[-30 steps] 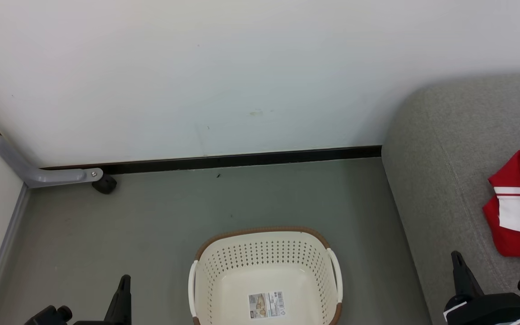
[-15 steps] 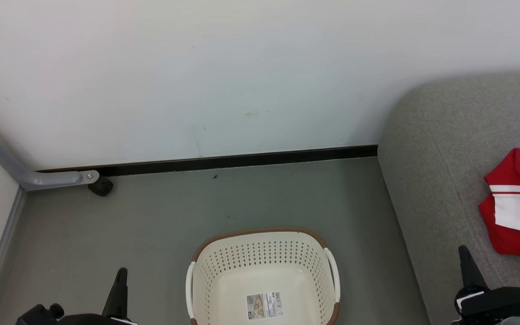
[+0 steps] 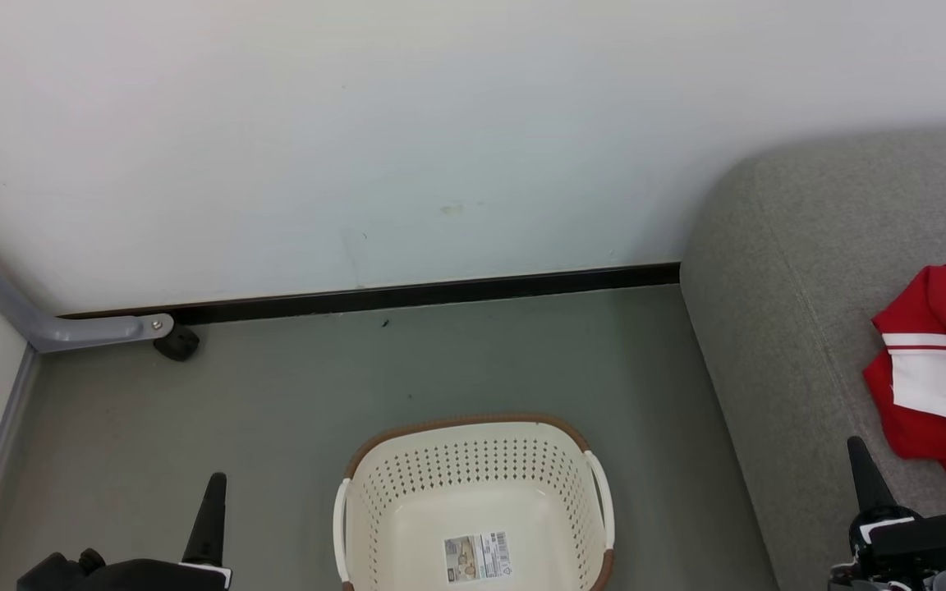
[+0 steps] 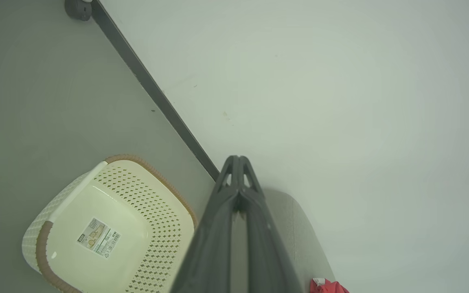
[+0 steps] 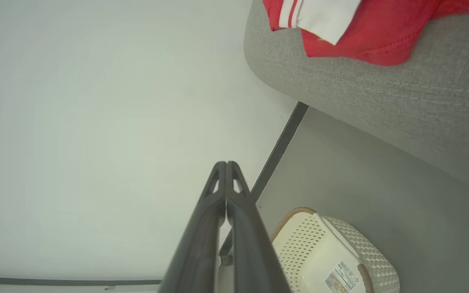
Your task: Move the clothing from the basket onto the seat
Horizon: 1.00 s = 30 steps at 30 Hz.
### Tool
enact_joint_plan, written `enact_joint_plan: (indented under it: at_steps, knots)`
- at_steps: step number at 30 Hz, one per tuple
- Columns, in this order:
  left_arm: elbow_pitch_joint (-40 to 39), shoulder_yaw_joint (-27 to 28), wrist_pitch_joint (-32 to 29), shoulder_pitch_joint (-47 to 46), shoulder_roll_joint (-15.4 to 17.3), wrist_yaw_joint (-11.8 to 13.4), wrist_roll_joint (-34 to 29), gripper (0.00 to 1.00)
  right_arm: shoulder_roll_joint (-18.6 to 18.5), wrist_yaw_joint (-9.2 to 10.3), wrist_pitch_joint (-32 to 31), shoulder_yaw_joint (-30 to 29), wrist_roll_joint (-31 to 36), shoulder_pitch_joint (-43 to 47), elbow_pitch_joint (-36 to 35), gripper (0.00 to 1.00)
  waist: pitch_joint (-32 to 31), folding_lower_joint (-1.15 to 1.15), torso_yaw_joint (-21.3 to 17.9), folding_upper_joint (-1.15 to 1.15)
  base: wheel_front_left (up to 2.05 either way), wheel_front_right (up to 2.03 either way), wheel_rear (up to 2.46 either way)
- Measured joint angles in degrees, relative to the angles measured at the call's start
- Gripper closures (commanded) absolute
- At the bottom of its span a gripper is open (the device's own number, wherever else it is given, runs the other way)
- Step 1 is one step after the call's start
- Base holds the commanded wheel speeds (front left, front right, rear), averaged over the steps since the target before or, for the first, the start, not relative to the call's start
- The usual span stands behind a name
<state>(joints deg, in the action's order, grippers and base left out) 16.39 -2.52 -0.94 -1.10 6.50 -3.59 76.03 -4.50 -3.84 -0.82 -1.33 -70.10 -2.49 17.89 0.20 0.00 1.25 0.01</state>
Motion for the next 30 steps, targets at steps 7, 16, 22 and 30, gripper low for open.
enact_joint_plan:
  at_steps: [7, 16, 22, 30]
  knots:
    - [0.15, 2.05, -1.55, -1.02, -1.16, -0.57, 4.24, 1.00, 0.62, -0.79, -1.70, -1.81, -6.12, -0.60, -0.14, 1.00, -0.03, 0.00, -0.36, -0.01, 0.00, 0.00, 0.00]
    - [0.37, 4.32, -3.11, -1.78, -2.41, -2.01, 9.40, 1.00, 1.18, -1.71, -3.25, -3.88, -12.83, -1.18, -0.21, 1.00, -0.06, 0.00, -0.78, -0.01, 0.00, 0.00, 0.00]
    - [0.48, 5.88, -4.19, -2.32, -3.19, -2.58, 12.70, 1.00, 1.61, -2.30, -4.68, -5.24, -17.36, -1.72, -0.31, 1.00, -0.08, 0.00, -1.05, -0.01, 0.00, 0.00, 0.00]
    - [0.65, 7.27, -5.26, -3.08, -3.97, -3.48, 15.69, 1.00, 1.97, -2.80, -5.66, -6.47, -21.20, -1.99, -0.40, 1.00, -0.10, 0.00, -1.26, -0.01, 0.00, 0.00, 0.00]
